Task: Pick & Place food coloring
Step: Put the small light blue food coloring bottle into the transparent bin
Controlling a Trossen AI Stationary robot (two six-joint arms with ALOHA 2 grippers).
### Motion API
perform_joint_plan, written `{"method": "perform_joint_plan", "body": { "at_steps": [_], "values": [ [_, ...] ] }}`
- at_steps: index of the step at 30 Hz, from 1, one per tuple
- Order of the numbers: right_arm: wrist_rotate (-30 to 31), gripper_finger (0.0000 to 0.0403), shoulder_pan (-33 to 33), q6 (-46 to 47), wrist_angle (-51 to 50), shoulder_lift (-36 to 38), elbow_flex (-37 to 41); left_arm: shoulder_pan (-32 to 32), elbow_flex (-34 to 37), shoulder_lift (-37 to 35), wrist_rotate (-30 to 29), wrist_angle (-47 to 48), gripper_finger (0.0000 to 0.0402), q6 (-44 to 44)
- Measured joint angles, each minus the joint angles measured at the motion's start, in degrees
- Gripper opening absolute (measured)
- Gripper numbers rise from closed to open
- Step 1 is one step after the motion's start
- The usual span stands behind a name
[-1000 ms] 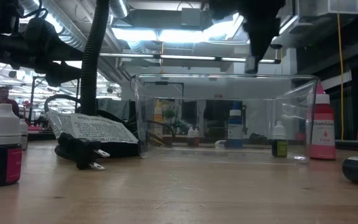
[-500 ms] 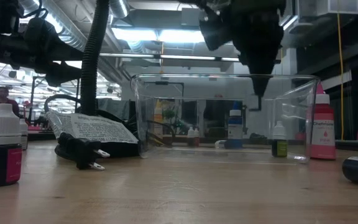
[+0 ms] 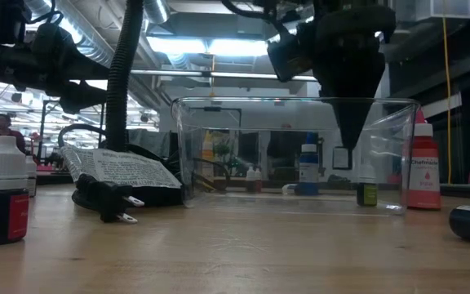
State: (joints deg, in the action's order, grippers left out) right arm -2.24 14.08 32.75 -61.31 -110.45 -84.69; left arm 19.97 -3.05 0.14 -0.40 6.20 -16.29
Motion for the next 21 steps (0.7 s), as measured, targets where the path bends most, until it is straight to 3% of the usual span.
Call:
{"method": "perform_joint_plan", "body": {
  "at_steps": [21],
  "values": [
    [-0.48, 0.0076, -0.02, -2.36, 3.56, -1.64, 2.82, 0.02, -0.02, 0.00, 0.00, -0.04, 0.0322, 0.00]
  ]
}}
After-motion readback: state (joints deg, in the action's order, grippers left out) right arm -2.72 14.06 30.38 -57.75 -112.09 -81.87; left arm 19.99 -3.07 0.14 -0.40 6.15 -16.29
